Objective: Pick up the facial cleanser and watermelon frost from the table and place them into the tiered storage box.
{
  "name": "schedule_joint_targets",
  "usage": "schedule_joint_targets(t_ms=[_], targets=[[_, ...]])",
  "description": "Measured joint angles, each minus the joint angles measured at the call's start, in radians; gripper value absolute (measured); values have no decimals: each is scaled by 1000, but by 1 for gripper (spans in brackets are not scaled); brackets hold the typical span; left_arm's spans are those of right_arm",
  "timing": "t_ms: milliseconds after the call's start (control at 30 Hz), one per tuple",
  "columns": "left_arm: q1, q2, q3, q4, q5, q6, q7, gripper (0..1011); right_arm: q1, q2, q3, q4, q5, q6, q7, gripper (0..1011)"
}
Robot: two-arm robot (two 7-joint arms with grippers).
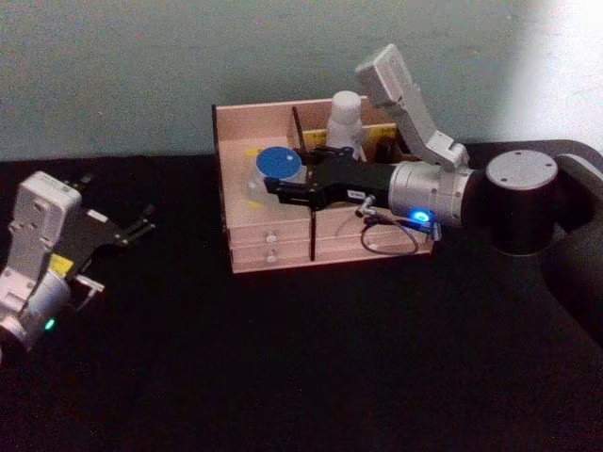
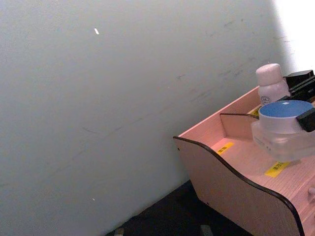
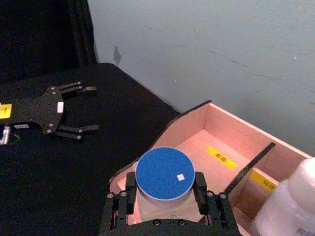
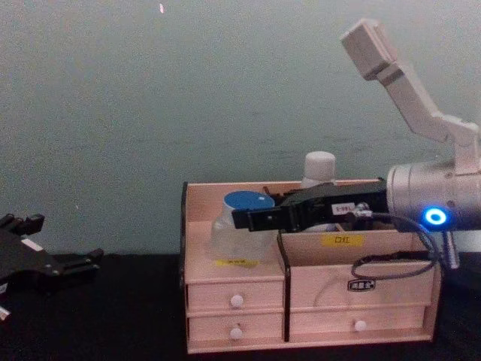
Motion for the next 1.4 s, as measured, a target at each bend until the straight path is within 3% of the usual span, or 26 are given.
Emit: schedule_joint_targets(t_ms=[733, 1400], targets=[[0, 0, 0, 0, 0, 0, 0, 1001, 64, -79, -5, 150, -24, -24, 9, 707], [0, 0, 0, 0, 0, 0, 0, 1001, 73, -103, 7, 190, -37, -15, 8, 706]])
